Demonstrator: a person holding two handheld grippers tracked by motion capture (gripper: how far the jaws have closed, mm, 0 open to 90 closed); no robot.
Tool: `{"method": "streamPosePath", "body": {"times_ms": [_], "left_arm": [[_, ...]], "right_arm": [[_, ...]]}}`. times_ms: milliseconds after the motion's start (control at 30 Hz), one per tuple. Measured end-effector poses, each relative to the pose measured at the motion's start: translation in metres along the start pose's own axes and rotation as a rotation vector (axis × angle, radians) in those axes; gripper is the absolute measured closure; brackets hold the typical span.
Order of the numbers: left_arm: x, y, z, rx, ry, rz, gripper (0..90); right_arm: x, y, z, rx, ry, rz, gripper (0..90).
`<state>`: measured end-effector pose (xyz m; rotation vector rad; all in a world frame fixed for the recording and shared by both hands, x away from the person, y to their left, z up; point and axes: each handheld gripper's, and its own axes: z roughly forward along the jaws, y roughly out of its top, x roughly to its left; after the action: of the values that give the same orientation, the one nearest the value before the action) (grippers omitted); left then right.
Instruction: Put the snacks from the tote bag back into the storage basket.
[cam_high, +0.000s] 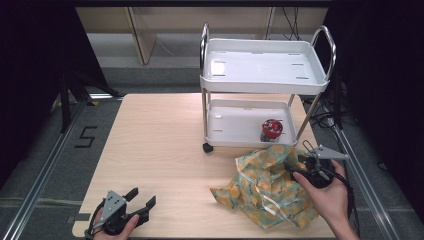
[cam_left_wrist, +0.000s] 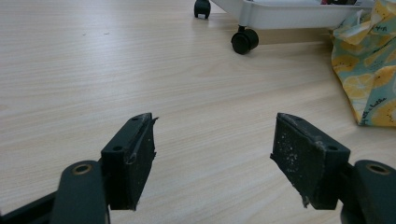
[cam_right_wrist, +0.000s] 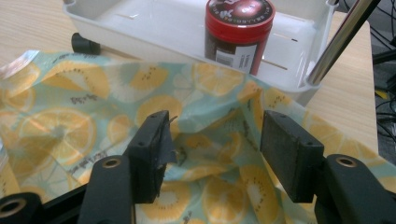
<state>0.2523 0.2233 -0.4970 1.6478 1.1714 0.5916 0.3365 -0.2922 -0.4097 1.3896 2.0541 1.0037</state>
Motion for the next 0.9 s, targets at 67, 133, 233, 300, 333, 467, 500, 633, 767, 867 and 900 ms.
{"method": "streamPosePath", "body": {"times_ms": [67,133,233,300,333,467,500,633,767,867,900], "left_arm": [[0.0,0.0,0.0,-0.003,-0.001,-0.001,29.2],[0.0,0.0,0.0,0.0,0.001,-0.002,29.2],[0.0,0.0,0.0,0.0,0.002,-0.001,29.2],[0.0,0.0,0.0,-0.001,0.002,-0.003,29.2],[0.0,0.0,0.0,-0.001,0.003,-0.003,29.2],[0.0,0.0,0.001,-0.002,0.002,-0.002,29.2],[0.0,0.0,0.0,-0.003,0.002,-0.002,29.2],[0.0,0.0,0.0,-0.002,0.004,-0.001,29.2],[0.0,0.0,-0.001,0.003,0.006,0.0,29.2],[0.0,0.0,0.0,-0.003,0.002,0.001,29.2],[0.0,0.0,0.0,-0.003,0.003,-0.001,29.2]], "right_arm": [[-0.001,-0.003,-0.001,-0.017,-0.004,-0.022,43.5],[0.0,-0.007,-0.004,-0.015,-0.001,-0.013,43.2],[-0.001,-0.01,-0.006,-0.021,-0.002,-0.019,43.1],[-0.002,-0.013,-0.008,-0.028,-0.006,-0.025,42.9],[-0.003,-0.013,-0.009,-0.032,-0.006,-0.043,42.8],[-0.001,-0.018,-0.013,-0.034,0.002,-0.029,42.4],[0.0,-0.019,-0.014,-0.028,-0.004,-0.029,42.3],[0.001,-0.026,-0.018,-0.045,0.008,-0.05,42.0],[0.003,-0.034,-0.021,-0.04,0.003,-0.042,41.8],[0.005,-0.04,-0.023,-0.062,0.016,-0.042,41.6],[0.005,-0.042,-0.024,-0.069,0.018,-0.045,41.5]]}}
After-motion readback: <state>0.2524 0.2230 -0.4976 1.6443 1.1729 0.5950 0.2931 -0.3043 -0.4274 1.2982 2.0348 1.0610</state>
